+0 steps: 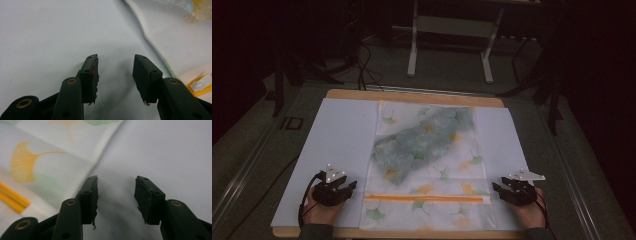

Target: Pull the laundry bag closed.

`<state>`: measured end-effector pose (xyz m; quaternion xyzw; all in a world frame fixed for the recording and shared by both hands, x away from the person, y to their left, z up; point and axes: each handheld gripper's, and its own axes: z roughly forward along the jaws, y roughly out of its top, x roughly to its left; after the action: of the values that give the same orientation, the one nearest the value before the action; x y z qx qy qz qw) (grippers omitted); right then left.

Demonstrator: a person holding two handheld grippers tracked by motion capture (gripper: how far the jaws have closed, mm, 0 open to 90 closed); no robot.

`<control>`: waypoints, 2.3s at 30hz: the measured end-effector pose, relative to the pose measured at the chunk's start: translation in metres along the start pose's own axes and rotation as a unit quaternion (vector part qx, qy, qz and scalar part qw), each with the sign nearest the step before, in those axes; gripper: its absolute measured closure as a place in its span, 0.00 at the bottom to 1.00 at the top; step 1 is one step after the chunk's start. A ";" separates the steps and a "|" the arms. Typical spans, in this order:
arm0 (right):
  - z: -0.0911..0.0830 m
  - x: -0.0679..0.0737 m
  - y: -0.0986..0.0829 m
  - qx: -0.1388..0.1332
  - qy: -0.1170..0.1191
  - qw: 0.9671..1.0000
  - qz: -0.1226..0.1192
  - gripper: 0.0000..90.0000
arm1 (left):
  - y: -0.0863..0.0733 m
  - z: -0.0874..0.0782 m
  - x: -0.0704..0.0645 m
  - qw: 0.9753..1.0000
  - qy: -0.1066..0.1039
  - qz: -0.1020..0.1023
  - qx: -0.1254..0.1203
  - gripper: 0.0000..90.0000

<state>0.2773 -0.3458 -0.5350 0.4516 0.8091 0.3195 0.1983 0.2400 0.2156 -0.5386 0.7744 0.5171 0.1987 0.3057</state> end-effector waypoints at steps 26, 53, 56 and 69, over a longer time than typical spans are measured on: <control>0.006 0.034 0.046 0.020 0.043 0.993 -0.104 0.63 | 0.000 -0.003 0.006 1.000 -0.007 0.006 -0.005 0.64; 0.041 0.103 0.087 0.034 0.117 0.976 -0.183 0.62 | -0.001 -0.008 0.009 1.000 -0.022 -0.016 -0.010 0.60; 0.044 0.111 0.089 0.035 0.125 0.973 -0.189 0.62 | -0.001 -0.008 0.009 1.000 -0.019 -0.008 -0.006 0.60; 0.052 0.137 0.104 0.030 0.156 0.965 -0.209 0.63 | -0.001 -0.011 0.012 1.000 -0.016 -0.005 -0.015 0.63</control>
<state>0.3009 -0.1704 -0.5045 0.2230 0.9154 0.3135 0.1182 0.2369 0.2300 -0.5313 0.7703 0.5130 0.1923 0.3263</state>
